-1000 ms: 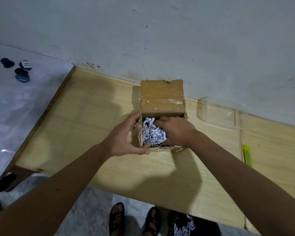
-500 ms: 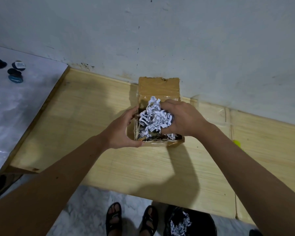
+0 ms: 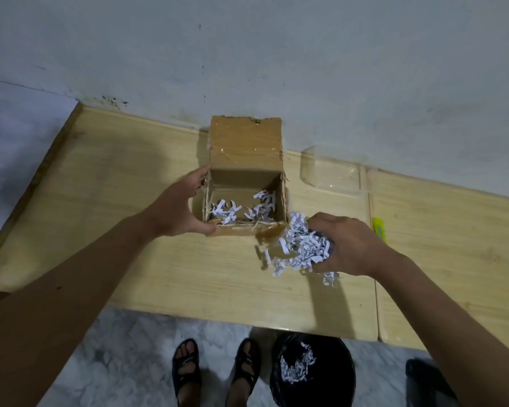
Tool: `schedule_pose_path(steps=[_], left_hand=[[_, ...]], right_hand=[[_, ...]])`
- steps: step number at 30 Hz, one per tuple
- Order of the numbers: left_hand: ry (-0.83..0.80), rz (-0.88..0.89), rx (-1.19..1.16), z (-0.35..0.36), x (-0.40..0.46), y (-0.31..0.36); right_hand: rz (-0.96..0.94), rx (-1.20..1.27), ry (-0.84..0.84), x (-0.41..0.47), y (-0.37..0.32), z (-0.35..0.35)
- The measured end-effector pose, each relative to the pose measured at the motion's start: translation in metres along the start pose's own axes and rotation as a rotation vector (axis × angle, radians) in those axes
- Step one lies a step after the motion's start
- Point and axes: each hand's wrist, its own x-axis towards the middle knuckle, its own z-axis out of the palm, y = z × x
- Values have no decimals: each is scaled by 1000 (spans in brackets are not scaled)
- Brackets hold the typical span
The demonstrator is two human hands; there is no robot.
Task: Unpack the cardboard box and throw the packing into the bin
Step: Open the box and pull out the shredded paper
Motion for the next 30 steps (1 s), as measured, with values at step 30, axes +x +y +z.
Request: schedule_pose_path(steps=[30], left_hand=[[-39,-118,-42,-6,-2,13]], right_hand=[[50,198,268,-14,27,23]])
